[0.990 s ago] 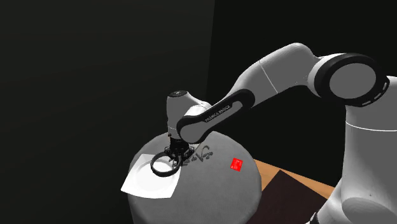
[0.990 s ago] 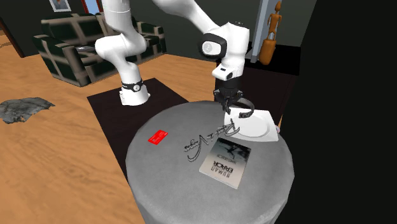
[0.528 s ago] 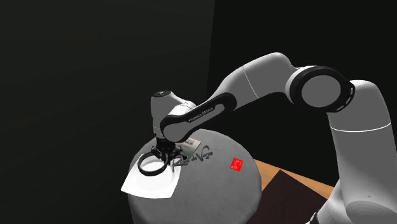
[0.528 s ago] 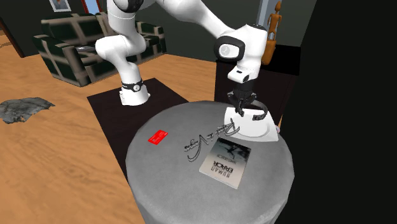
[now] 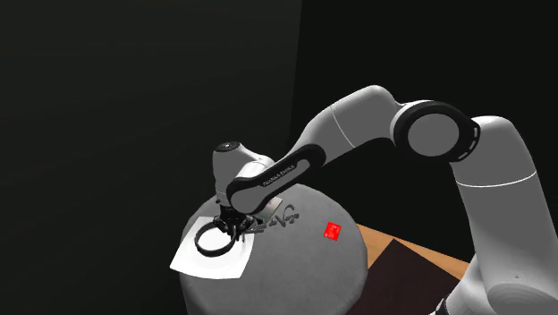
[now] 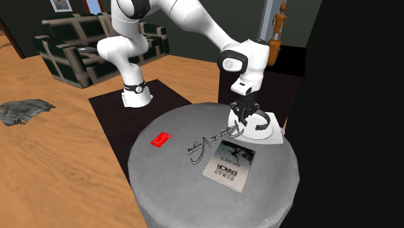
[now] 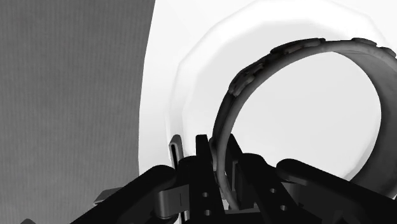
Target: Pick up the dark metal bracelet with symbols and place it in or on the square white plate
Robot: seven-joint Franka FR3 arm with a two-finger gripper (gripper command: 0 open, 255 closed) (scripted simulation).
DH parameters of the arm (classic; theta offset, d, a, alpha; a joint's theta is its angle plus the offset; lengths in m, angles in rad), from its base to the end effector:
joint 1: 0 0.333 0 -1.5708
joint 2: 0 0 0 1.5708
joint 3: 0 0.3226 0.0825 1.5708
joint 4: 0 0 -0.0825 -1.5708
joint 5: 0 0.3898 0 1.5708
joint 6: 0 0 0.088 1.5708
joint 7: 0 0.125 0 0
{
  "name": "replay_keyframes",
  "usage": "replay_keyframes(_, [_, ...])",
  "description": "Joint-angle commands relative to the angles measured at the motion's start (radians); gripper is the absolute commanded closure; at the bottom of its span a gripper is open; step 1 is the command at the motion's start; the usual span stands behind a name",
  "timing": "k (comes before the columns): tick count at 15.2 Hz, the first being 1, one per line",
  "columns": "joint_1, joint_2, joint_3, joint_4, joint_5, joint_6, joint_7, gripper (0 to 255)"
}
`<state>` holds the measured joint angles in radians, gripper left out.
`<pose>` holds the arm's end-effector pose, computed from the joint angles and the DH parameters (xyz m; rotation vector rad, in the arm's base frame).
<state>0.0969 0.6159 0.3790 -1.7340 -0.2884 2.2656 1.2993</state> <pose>0.6107 0.2793 0.2257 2.9324 -1.0606 -0.0270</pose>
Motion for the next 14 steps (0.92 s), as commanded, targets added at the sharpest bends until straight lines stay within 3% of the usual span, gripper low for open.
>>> replay_keyframes(1, [0.004,0.017,-0.006,0.001,-0.007,0.016,0.004,255])
replay_keyframes(10, [0.007,0.032,-0.010,0.001,-0.013,0.031,0.008,255])
replay_keyframes(11, [0.007,0.032,-0.010,0.001,-0.013,0.031,0.008,0])
replay_keyframes(14, [0.007,0.032,-0.010,0.001,-0.013,0.031,0.008,0])
